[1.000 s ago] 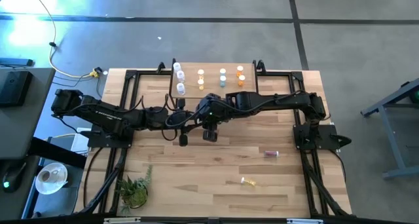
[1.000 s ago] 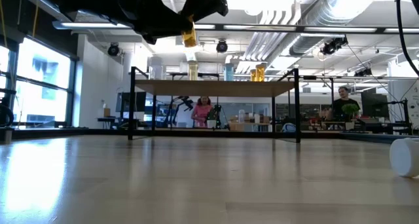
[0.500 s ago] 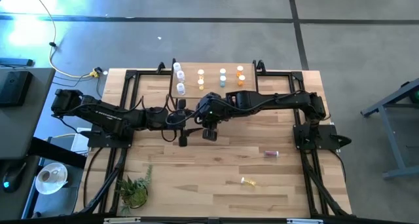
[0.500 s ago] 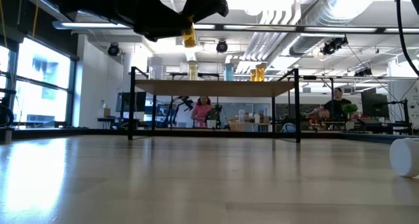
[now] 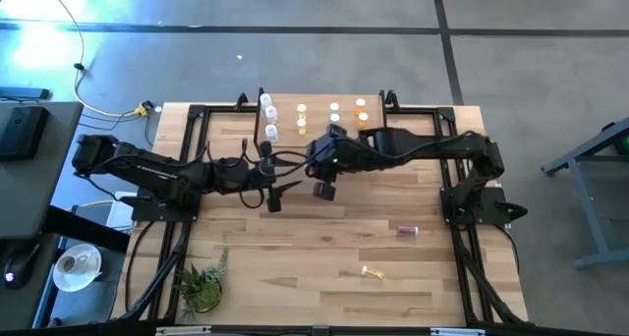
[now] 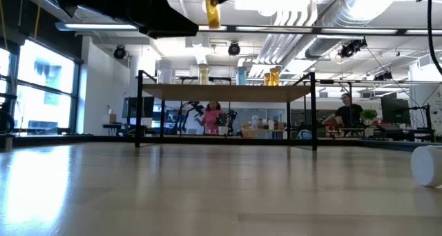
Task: Pick and place medicine bottles onto shelf by color
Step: Put the orange pill bottle on the shelf aligned with the other orange pill bottles
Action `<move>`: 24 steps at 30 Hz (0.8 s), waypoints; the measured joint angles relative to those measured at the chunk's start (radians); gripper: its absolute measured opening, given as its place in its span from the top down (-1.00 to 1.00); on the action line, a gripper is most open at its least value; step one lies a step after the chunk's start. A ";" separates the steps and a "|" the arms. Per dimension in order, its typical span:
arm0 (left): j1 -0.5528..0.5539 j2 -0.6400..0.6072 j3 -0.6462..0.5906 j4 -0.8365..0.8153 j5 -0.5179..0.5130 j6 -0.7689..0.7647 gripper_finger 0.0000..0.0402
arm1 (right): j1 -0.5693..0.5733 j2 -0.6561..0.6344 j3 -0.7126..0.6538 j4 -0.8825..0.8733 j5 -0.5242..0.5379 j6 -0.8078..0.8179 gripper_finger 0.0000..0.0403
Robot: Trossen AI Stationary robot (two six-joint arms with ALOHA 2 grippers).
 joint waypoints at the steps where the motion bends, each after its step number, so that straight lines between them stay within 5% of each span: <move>1: 0.000 -0.010 0.000 -0.006 0.000 0.000 -0.07 | 0.000 -0.012 0.000 -0.002 0.021 0.000 0.53; 15: -0.001 -0.112 0.000 -0.155 0.001 -0.007 -0.05 | 0.000 -0.176 0.001 -0.123 0.287 -0.006 0.53; 24: -0.001 -0.115 -0.001 -0.164 0.003 -0.008 -0.05 | 0.000 -0.188 0.001 -0.372 0.435 0.216 0.53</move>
